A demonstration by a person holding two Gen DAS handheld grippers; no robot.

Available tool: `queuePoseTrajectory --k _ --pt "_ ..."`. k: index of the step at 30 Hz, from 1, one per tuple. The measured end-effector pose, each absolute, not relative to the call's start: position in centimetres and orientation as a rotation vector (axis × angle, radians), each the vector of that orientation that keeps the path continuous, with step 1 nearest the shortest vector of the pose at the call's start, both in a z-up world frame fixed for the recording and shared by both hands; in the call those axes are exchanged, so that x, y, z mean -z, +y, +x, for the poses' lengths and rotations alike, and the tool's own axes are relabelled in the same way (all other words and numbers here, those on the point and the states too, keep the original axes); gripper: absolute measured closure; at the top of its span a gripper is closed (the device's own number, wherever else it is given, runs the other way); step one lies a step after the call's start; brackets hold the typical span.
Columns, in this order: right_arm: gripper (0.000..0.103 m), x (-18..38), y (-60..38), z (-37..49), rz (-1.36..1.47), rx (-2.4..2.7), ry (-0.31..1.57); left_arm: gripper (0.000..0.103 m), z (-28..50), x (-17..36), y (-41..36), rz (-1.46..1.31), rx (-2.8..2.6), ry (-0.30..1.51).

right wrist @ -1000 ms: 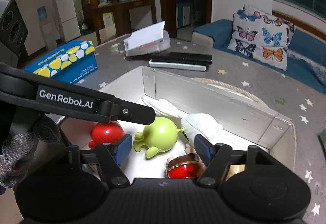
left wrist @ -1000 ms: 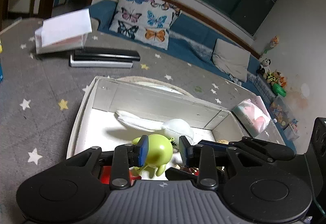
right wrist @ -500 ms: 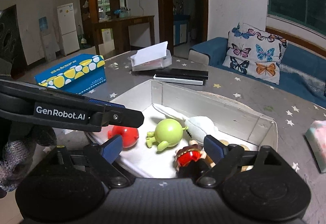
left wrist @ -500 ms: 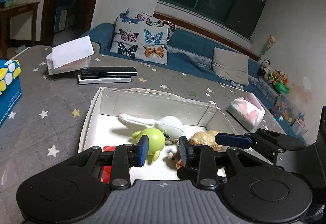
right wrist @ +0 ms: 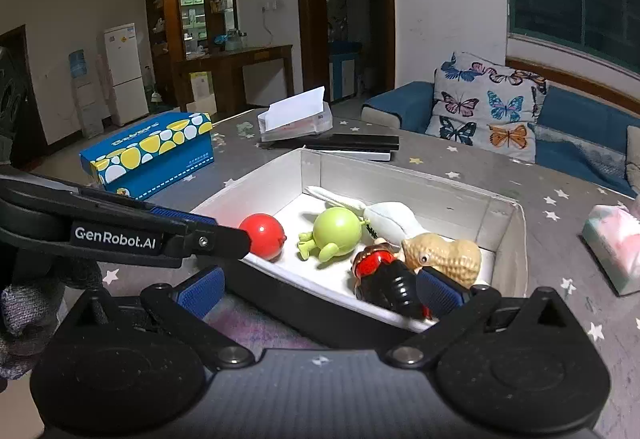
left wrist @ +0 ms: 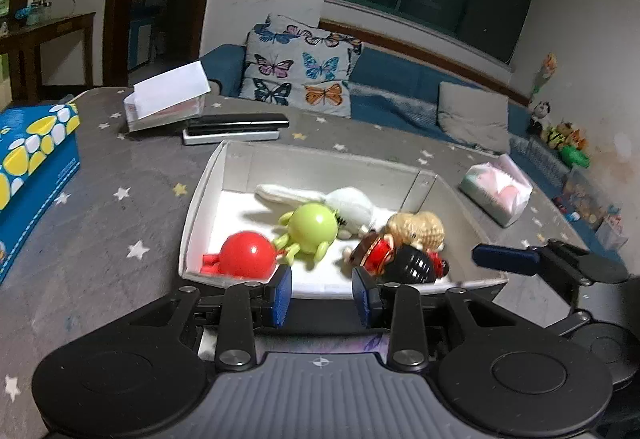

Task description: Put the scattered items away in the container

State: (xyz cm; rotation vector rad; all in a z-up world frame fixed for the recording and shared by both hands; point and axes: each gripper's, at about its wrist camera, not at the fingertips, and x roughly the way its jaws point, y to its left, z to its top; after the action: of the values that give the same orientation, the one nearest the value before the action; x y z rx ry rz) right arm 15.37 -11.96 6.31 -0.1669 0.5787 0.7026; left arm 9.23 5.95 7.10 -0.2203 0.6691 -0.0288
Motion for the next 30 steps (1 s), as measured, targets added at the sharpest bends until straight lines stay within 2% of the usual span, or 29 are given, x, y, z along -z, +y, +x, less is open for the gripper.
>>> queuePoseTrajectory --k 12,30 --pt "0.0 -5.0 -12.7 13.2 -0.165 -0.647 0.555 0.067 7.3 -5.2 5.1 -0.19 -0.027 0.73" --pt "0.0 -3.2 -13.5 11.5 -0.162 -0.601 0.57 0.068 5.3 -3.8 4.3 -0.149 -0.06 0.725"
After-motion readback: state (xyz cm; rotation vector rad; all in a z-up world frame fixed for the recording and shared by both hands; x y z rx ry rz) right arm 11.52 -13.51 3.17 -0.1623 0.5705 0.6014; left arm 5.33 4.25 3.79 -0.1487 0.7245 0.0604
